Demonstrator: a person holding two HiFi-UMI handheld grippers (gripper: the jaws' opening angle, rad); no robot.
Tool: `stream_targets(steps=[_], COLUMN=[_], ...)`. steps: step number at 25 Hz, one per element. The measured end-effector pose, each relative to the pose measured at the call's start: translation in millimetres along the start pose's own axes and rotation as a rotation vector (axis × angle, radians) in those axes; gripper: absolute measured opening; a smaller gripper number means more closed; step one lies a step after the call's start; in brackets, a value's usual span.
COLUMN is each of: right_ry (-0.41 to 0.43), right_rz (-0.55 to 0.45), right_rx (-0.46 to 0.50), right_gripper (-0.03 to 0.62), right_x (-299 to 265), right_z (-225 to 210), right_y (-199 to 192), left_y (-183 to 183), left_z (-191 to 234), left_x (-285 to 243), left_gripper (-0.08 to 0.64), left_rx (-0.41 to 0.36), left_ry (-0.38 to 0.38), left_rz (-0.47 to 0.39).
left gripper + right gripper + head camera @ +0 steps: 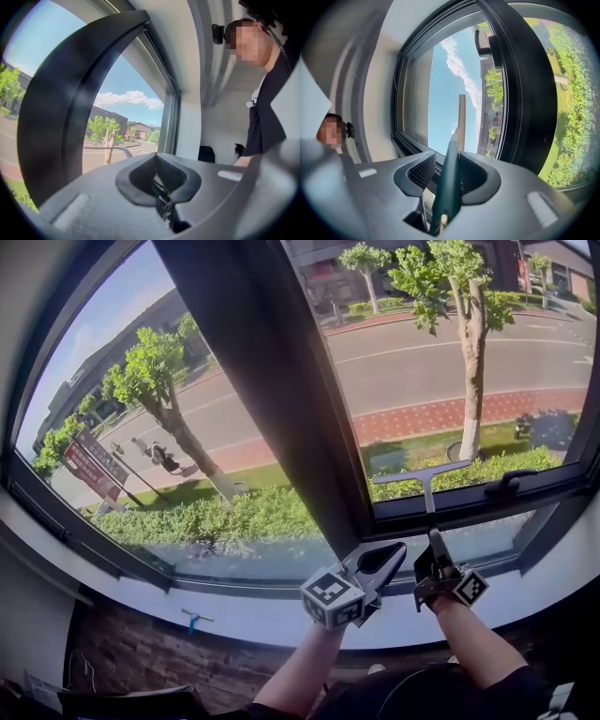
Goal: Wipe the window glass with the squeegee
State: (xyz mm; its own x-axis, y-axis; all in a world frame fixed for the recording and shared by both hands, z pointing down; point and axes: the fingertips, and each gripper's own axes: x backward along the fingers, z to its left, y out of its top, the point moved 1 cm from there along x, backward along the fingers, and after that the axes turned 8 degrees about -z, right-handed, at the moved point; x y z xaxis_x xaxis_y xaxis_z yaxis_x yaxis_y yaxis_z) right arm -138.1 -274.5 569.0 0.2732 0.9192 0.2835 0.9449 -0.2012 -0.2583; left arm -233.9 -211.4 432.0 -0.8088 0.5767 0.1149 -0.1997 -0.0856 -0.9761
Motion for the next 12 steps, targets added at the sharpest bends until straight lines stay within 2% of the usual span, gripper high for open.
stream_targets(steps=[1, 2, 3, 8, 12], right_ry=[0.193, 0.294, 0.317, 0.272, 0.272], right_rz=[-0.011, -0.015, -0.015, 0.0, 0.002], right_rx=[-0.072, -0.112, -0.124, -0.101, -0.109], right_gripper=[0.161, 0.161, 0.161, 0.161, 0.161], right_x=[-15.6, -23.8, -25.2, -18.5, -17.9], right_z=[16.2, 25.3, 27.9, 21.4, 20.5], right_y=[-5.8, -9.4, -10.9, -11.5, -12.3], left_y=[-0.1, -0.1, -0.1, -0.7, -1.9], left_z=[0.3, 0.1, -0.7, -2.0, -1.6], left_x=[0.4, 0.6, 0.5, -0.3, -1.1], left_gripper=[0.003, 0.003, 0.003, 0.003, 0.003], left_rx=[0.001, 0.0, 0.0, 0.011, 0.011], left_ry=[0.0, -0.001, -0.003, 0.0, -0.006], left_rz=[0.001, 0.002, 0.002, 0.001, -0.001])
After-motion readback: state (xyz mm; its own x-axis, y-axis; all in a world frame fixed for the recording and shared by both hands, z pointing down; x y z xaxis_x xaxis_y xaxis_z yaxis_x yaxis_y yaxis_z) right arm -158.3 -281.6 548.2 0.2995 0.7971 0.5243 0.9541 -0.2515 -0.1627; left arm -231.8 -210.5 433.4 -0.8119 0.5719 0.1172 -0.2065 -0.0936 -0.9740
